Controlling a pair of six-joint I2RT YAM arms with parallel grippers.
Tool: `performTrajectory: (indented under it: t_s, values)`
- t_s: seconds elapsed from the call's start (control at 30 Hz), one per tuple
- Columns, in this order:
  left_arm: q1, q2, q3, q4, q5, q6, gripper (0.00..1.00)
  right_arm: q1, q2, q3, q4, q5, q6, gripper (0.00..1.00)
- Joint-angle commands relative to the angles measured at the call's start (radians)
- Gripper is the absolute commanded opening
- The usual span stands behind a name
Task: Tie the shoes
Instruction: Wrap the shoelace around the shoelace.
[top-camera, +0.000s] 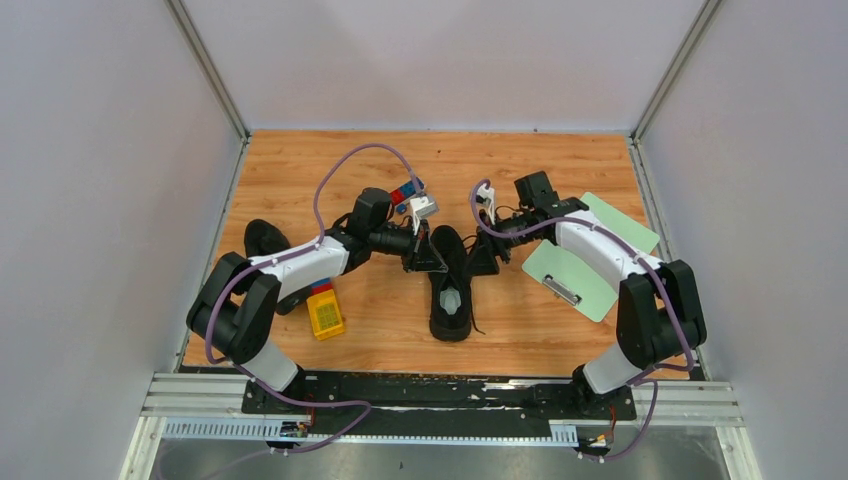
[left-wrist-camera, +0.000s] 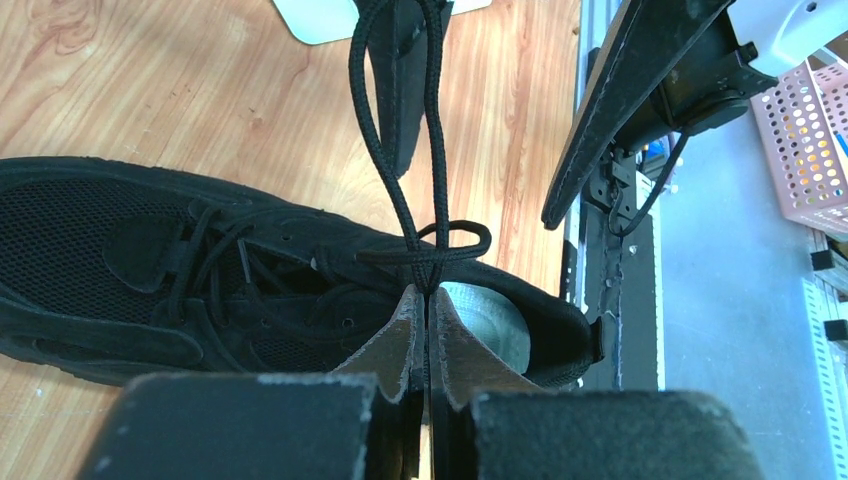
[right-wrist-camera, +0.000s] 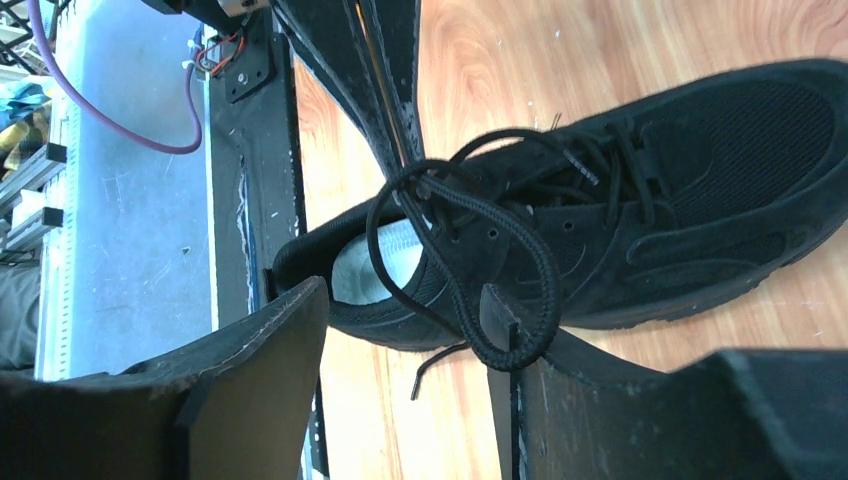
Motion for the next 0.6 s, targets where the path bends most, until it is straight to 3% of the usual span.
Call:
performTrajectory:
  t_s: [0.0, 0.57]
  values:
    - [0.004, -0.009, 0.040, -0.002, 0.026, 0.033, 0.00, 0.000, -0.026, 0.061, 0.072, -0.056, 0.023, 0.57]
    - [0.005, -0.015, 0.051, -0.042, 0.018, 0.069, 0.00, -0.006, 0.037, 0.162, 0.132, -0.003, 0.205, 0.37]
